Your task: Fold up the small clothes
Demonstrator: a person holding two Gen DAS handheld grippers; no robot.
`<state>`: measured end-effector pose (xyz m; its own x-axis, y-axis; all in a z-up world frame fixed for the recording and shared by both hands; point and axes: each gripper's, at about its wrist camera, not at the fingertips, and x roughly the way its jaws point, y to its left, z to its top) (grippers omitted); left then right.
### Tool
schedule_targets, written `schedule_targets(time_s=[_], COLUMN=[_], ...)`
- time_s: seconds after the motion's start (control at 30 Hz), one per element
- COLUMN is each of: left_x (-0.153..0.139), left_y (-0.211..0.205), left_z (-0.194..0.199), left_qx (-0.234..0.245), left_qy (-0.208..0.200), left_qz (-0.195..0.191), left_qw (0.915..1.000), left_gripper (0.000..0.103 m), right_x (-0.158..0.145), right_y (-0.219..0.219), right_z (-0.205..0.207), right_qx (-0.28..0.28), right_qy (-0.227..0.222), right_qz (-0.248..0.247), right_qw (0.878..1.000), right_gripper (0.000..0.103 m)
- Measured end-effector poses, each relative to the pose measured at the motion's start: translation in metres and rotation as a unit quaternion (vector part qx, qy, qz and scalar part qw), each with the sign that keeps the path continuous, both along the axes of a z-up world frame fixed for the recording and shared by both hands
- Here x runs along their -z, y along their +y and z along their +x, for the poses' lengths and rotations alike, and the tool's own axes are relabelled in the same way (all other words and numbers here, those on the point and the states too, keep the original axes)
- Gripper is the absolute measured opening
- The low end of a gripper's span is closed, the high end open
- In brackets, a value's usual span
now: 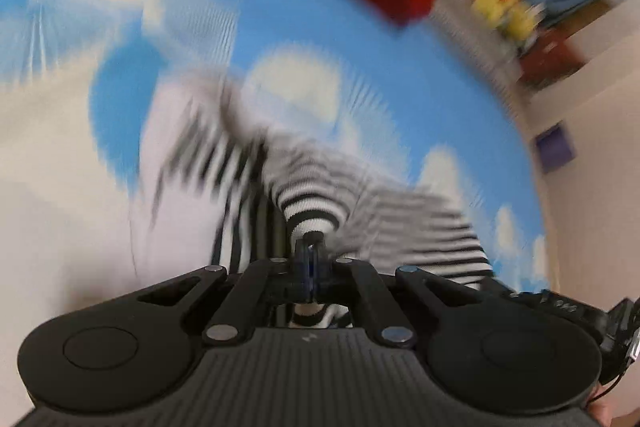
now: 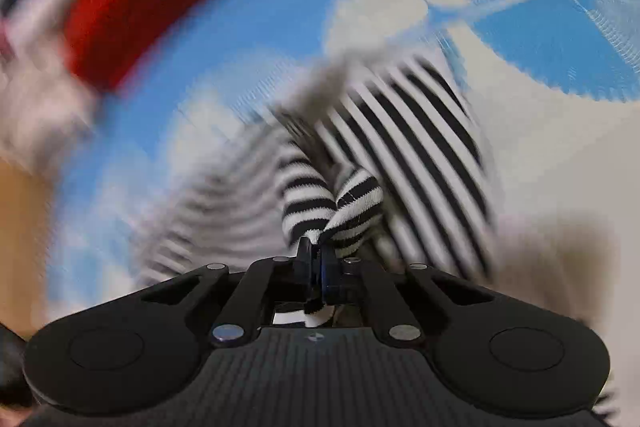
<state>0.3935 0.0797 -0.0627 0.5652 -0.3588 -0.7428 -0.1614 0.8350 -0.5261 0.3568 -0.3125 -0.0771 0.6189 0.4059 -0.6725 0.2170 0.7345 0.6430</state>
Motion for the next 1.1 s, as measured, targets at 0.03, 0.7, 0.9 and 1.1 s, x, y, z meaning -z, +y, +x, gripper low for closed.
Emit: schedule_targets(time_s=[0.03, 0.7, 0.9, 1.1], left_x=[-0.016, 0.057, 0.045, 0.023], left_y=[0.008, 0.031, 0.031, 0.038], left_z=[-0.003, 0.003, 0.003, 0.002], left_qx=[-0.005, -0.004, -0.015, -0.029], left_qy=[-0.036, 0.137, 0.097, 0.054], left_qz=[0.005, -0.032, 0.012, 0.027], left_qw=[0.9993, 0.99, 0.9951, 0.9977], left_gripper=[0.001, 0.04, 0.001, 0.001], right_x=[-0.01, 0.033, 0.036, 0.036], right_y=[-0.008, -0.014, -0.01, -0.019], right_z=[-0.003, 0.002, -0.002, -0.006], right_qx=[0.017, 0.015, 0.008, 0.009], right_qy=[-0.034, 0.118, 0.105, 0.125], right_qz=[0.031, -0.107, -0.064, -0.029], right_qw=[0.999, 0.987, 0.992, 0.992], right_gripper=[0.003, 0.052, 0.004, 0.004])
